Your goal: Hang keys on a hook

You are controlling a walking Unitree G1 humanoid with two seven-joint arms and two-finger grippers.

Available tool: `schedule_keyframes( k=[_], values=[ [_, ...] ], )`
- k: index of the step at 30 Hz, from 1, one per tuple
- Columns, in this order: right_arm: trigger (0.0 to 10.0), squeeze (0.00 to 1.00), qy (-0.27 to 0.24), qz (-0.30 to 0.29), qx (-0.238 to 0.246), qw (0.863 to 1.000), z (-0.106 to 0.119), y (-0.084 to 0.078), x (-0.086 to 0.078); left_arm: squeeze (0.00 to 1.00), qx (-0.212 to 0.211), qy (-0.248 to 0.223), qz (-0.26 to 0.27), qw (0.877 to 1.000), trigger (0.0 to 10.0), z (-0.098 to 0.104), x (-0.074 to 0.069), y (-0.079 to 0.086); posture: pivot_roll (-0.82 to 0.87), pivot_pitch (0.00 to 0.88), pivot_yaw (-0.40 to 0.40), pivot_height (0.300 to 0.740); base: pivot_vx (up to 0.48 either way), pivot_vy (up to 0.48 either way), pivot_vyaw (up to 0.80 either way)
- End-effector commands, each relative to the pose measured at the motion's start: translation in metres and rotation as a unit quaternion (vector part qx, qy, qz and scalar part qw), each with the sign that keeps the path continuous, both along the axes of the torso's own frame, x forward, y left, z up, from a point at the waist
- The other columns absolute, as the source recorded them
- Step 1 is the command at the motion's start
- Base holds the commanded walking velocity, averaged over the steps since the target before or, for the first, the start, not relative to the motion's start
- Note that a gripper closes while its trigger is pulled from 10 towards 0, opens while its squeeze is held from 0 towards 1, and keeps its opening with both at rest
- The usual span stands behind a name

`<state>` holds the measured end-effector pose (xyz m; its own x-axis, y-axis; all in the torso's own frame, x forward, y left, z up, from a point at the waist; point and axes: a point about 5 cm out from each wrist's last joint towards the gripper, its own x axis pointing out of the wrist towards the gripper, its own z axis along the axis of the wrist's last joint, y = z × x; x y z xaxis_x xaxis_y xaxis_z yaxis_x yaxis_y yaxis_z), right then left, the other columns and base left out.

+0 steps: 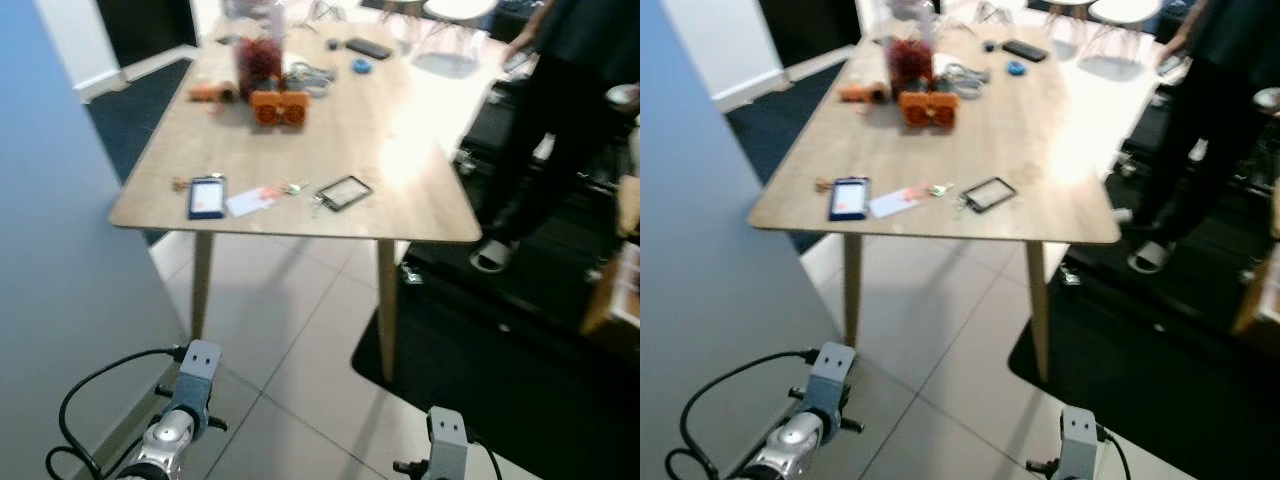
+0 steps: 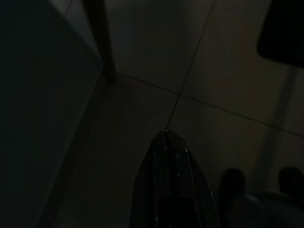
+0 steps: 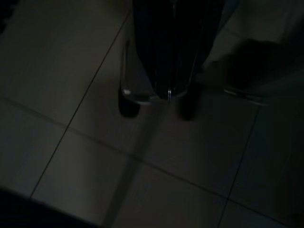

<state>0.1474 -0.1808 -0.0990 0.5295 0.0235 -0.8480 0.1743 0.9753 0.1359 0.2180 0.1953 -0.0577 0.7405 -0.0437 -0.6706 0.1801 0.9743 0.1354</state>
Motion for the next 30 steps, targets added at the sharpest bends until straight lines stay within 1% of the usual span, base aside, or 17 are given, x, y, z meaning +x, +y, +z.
schedule_keyframes(
  k=[1, 15, 30],
  values=[
    [10.0, 0.0, -0.004, 0.009, -0.003, 1.0, 0.0006, 0.0008, 0.0014, 0.0, -0.004, 0.001, 0.005, 1.0, 10.0, -0.0012, -0.002, -0.0008, 0.09, 0.039, -0.036, 0.74, 0.0, 0.0, 0.8],
    [10.0, 0.0, -0.004, 0.016, -0.006, 1.0, 0.0006, 0.0008, 0.0012, 0.0, -0.007, 0.001, 0.008, 1.0, 10.0, -0.0018, -0.0029, -0.001, 0.09, 0.039, -0.039, 0.74, 0.0, 0.0, 0.8],
    [10.0, 0.0, -0.013, 0.024, -0.004, 1.0, 0.0029, 0.0046, 0.0078, 0.0, -0.008, 0.001, 0.016, 1.0, 10.0, -0.0005, -0.0005, 0.0009, 0.09, 0.039, -0.038, 0.74, 0.0, 0.0, 0.8]
  ],
)
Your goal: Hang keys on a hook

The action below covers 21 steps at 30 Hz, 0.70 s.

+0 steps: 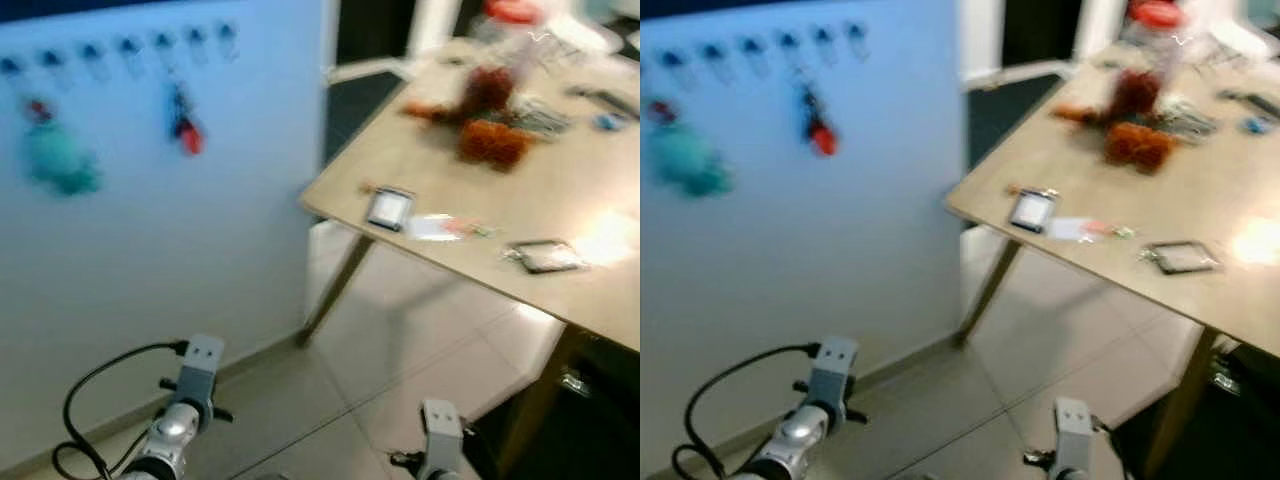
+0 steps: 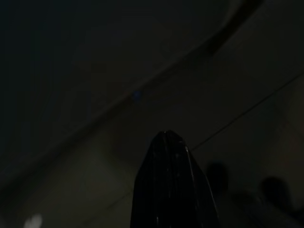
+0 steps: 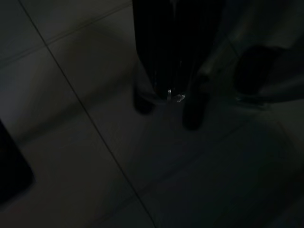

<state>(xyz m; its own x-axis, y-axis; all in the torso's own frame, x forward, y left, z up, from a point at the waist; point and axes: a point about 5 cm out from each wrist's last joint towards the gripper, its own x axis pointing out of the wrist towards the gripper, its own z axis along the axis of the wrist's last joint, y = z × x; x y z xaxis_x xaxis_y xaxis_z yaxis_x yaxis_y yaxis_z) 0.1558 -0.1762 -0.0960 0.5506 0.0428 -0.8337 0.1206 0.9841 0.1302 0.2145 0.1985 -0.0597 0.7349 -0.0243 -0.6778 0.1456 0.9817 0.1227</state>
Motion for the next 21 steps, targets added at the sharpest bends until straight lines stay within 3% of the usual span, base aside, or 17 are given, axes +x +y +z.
schedule_keyframes(
  k=[1, 21],
  values=[
    [10.0, 0.0, 0.0, -0.001, 0.001, 1.0, 0.0, 0.0, 0.0, 0.0, -0.002, -0.003, -0.002, 1.0, 10.0, 0.002, 0.003, -0.002, 0.09, 0.039, -0.038, 0.74, 0.0, 0.0, 0.8],
    [10.0, 0.0, -0.017, -0.013, -0.001, 1.0, 0.004, -0.001, 0.01, 0.0, -0.004, -0.004, -0.004, 1.0, 10.0, 0.003, 0.007, -0.003, 0.08, 0.038, -0.025, 0.74, 0.0, 0.0, 0.8]
  ],
)
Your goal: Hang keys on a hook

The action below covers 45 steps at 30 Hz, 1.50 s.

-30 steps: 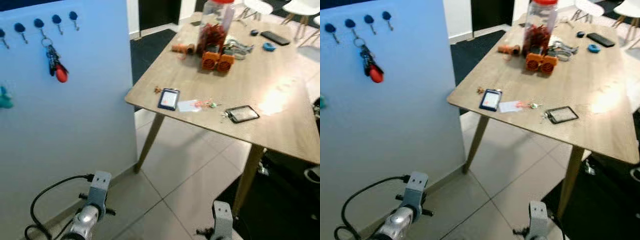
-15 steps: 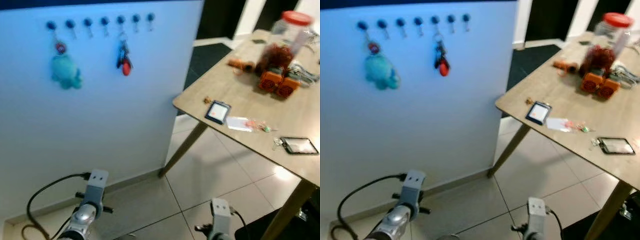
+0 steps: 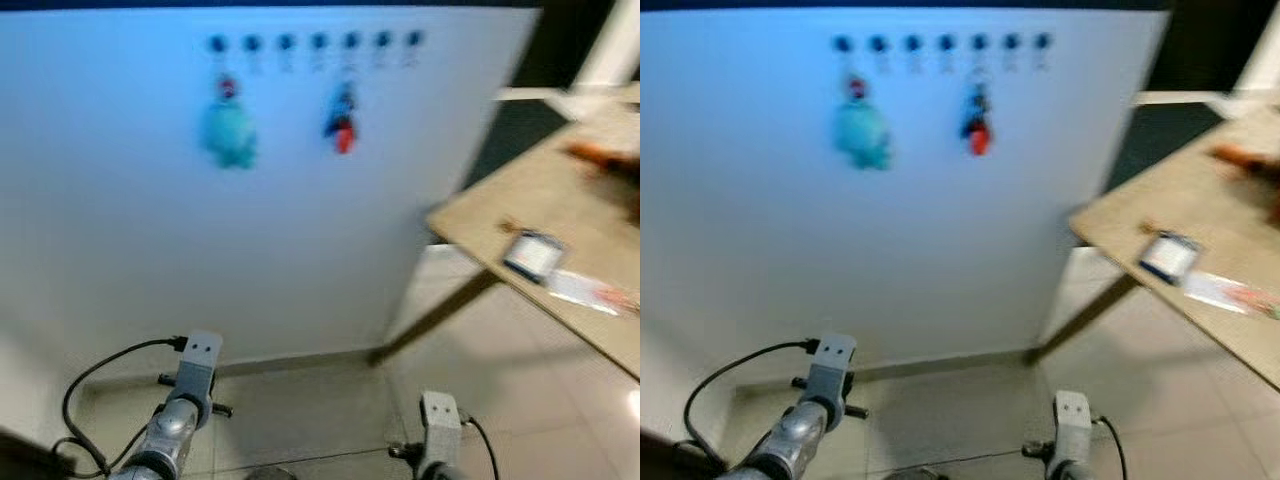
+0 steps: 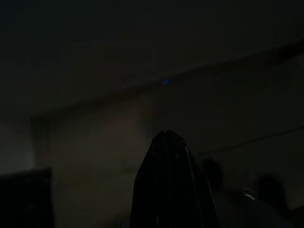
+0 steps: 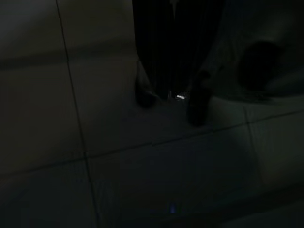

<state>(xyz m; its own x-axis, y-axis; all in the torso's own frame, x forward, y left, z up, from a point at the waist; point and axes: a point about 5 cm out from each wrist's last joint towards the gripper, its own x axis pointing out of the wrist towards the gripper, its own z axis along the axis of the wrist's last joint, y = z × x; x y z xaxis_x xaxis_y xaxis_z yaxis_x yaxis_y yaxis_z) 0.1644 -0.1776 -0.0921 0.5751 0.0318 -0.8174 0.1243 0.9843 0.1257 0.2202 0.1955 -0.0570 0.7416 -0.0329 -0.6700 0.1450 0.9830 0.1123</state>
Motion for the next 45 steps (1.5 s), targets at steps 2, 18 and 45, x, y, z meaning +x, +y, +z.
schedule_keyframes(
  k=[2, 18, 45],
  values=[
    [10.0, 0.0, -0.005, -0.01, 0.002, 1.0, 0.001, -0.002, 0.002, 0.0, 0.001, 0.0, -0.004, 1.0, 10.0, 0.001, 0.002, -0.001, 0.08, 0.034, -0.025, 0.74, 0.0, 0.0, 0.8],
    [10.0, 0.0, -0.013, -0.005, 0.0, 1.0, 0.003, -0.002, 0.005, 0.0, 0.002, 0.001, -0.006, 1.0, 10.0, 0.0, 0.001, 0.0, 0.08, 0.022, -0.029, 0.74, 0.0, 0.0, 0.8],
    [10.0, 0.0, -0.018, -0.053, 0.003, 0.998, 0.003, -0.01, 0.003, 0.0, 0.012, -0.002, -0.046, 0.999, 10.0, 0.004, 0.01, -0.015, 0.06, 0.038, -0.02, 0.74, 0.0, -0.124, 0.06]
  ],
)
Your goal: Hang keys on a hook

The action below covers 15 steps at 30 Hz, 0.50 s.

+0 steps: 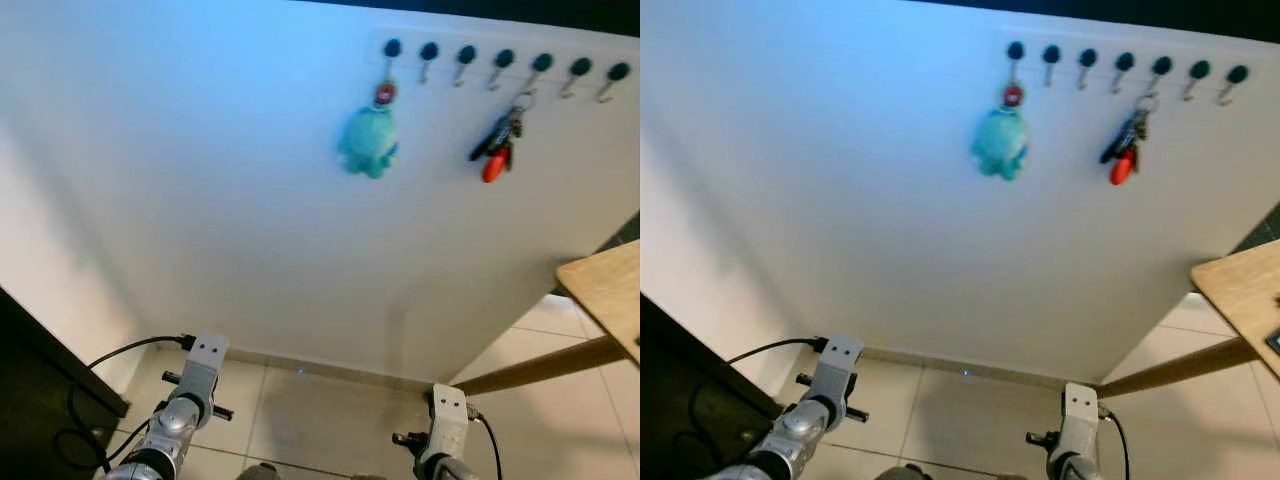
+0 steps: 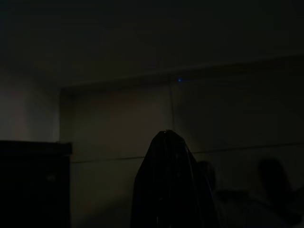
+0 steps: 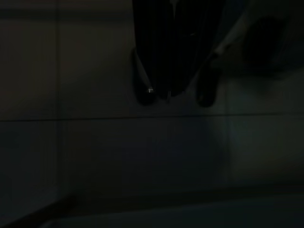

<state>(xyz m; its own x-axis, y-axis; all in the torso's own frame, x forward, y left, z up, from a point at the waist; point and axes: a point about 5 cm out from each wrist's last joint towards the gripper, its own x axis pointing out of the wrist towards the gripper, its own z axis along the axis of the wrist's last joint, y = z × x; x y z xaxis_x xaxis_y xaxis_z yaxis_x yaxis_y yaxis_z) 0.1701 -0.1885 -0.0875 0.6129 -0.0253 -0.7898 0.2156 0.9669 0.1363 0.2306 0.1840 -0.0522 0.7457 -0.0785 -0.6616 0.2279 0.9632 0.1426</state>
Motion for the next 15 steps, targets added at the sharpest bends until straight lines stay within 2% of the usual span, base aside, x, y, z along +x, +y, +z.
schedule_keyframes(
  k=[1, 8, 11, 14, 15],
  values=[
    [10.0, 0.0, 0.007, -0.005, 0.002, 1.0, -0.002, 0.0, -0.003, 0.0, -0.001, 0.005, -0.005, 1.0, 10.0, -0.001, -0.001, -0.004, 0.06, 0.039, -0.02, 0.74, 0.0, 0.0, 0.0],
    [10.0, 0.0, 0.007, -0.003, 0.003, 1.0, -0.002, 0.0, -0.005, 0.0, 0.005, 0.005, 0.0, 1.0, 10.0, -0.001, 0.0, -0.003, 0.06, 0.041, -0.024, 0.74, 0.0, 0.0, 0.0],
    [10.0, 0.0, -0.002, 0.003, 0.005, 1.0, 0.0, 0.001, 0.0, 0.0, 0.004, 0.0, 0.003, 1.0, 10.0, 0.001, 0.002, -0.002, 0.06, 0.043, -0.025, 0.74, 0.0, 0.0, 0.0],
    [10.0, 0.0, -0.014, 0.01, 0.003, 1.0, 0.003, 0.001, 0.006, 0.0, 0.017, 0.004, -0.017, 1.0, 10.0, 0.002, 0.004, -0.001, 0.06, 0.047, -0.023, 0.74, 0.0, 0.0, 0.0],
    [10.0, 0.0, -0.016, 0.011, 0.001, 1.0, 0.004, 0.0, 0.008, 0.0, 0.023, 0.003, -0.019, 1.0, 10.0, 0.002, 0.005, -0.001, 0.06, 0.047, -0.023, 0.74, 0.0, -0.48, 0.0]
  ],
)
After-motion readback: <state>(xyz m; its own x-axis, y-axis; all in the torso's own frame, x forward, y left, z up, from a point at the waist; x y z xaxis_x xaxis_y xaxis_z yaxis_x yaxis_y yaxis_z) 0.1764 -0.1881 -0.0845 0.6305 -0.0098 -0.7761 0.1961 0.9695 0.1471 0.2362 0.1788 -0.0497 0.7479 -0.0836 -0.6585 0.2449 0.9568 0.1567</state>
